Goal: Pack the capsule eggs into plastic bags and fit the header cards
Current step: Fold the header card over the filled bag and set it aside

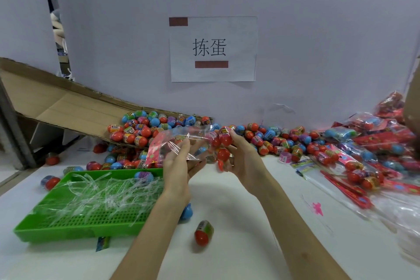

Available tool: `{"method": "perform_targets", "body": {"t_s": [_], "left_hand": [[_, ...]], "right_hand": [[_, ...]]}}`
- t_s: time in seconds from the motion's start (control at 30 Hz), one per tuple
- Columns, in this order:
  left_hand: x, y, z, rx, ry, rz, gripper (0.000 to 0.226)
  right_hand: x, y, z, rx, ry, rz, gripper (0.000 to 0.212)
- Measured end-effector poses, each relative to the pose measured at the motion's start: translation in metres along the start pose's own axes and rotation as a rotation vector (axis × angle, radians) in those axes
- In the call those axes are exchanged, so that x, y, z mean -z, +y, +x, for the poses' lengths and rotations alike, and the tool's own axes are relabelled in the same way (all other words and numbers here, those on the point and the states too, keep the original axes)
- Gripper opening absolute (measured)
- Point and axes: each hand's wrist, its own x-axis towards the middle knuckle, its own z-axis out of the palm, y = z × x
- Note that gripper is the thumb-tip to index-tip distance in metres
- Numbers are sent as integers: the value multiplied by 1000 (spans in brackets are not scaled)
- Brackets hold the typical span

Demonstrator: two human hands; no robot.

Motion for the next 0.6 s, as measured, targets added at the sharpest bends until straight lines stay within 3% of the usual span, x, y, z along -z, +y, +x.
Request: {"method": "perform_targets", "body": {"t_s": [0.17, 0.6], "left_hand": [[0, 1, -1, 15, 16, -5, 26], [1, 4, 1, 16, 44, -93, 14]], "right_hand": [[0, 0, 1, 7, -24, 41, 61], [1, 4, 0, -26, -161, -41, 52]]}}
